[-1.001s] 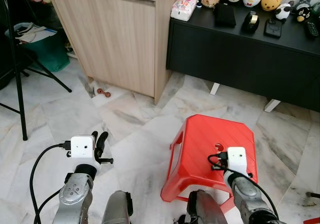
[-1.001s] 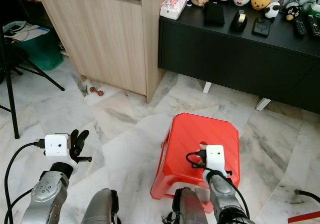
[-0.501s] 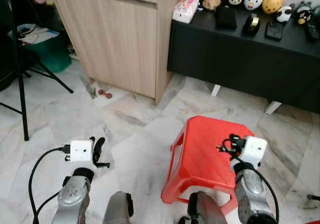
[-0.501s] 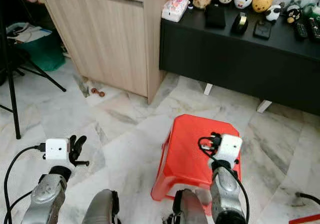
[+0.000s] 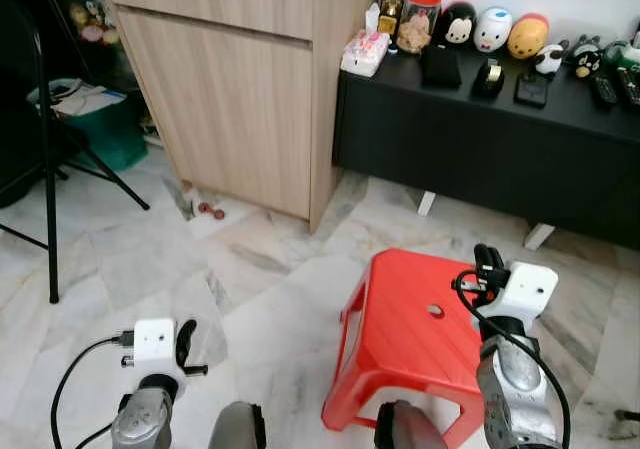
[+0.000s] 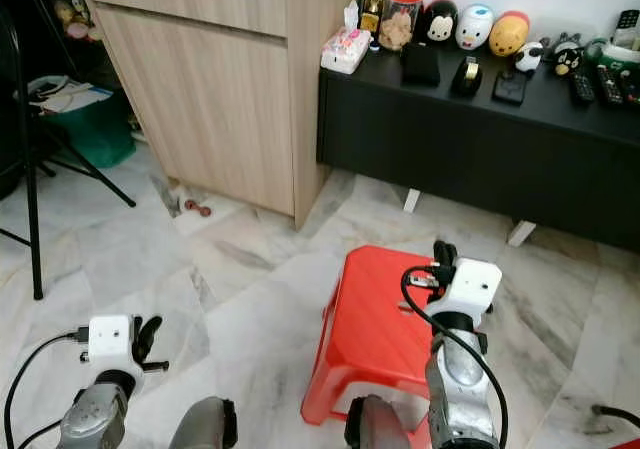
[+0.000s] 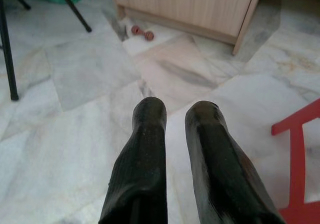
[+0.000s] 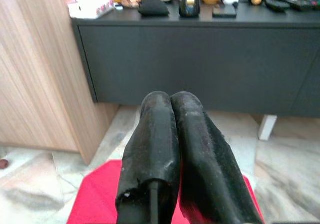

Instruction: Hang keys on a hook

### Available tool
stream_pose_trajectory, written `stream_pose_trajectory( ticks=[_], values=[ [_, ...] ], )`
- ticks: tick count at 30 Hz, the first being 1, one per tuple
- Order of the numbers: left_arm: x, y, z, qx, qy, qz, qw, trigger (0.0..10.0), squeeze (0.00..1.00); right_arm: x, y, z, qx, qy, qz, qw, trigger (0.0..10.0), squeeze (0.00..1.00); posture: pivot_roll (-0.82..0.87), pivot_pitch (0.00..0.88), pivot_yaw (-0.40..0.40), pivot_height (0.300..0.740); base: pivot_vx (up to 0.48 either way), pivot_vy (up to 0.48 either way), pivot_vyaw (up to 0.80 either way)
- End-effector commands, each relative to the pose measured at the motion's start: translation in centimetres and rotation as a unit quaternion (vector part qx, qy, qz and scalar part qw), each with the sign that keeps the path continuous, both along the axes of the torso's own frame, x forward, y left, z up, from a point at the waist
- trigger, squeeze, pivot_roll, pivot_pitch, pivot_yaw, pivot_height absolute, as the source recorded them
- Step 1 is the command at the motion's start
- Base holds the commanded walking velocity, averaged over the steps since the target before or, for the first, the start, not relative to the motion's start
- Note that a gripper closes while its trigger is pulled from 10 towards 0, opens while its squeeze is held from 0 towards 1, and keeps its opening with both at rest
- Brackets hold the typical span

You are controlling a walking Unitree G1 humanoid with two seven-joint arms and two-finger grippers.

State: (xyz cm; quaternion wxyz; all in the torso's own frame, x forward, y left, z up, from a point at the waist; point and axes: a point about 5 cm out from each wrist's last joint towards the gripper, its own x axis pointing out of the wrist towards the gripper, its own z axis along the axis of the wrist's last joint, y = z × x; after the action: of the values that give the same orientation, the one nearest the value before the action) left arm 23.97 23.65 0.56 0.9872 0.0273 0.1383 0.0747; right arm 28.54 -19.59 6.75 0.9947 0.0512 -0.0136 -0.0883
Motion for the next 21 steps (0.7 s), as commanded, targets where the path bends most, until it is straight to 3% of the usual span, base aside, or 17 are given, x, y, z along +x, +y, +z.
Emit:
stream_pose_trajectory(
  ticks=[1, 21],
  values=[
    [-0.52, 0.13, -0.61, -0.004, 0.008, 0.009, 1.0, 10.0, 0.0, -0.05, -0.15, 0.2, -0.001, 0.002, -0.003, 1.0, 10.0, 0.0, 0.16, 0.039, -0.068, 0.626, 0.0, 0.0, 0.0],
    [-1.0, 0.08, -1.58, -0.011, 0.009, 0.015, 1.0, 10.0, 0.0, 0.77, -0.2, 0.3, -0.001, 0.024, 0.002, 1.0, 10.0, 0.0, 0.17, 0.007, -0.073, 0.626, 0.0, 0.0, 0.0]
  ],
)
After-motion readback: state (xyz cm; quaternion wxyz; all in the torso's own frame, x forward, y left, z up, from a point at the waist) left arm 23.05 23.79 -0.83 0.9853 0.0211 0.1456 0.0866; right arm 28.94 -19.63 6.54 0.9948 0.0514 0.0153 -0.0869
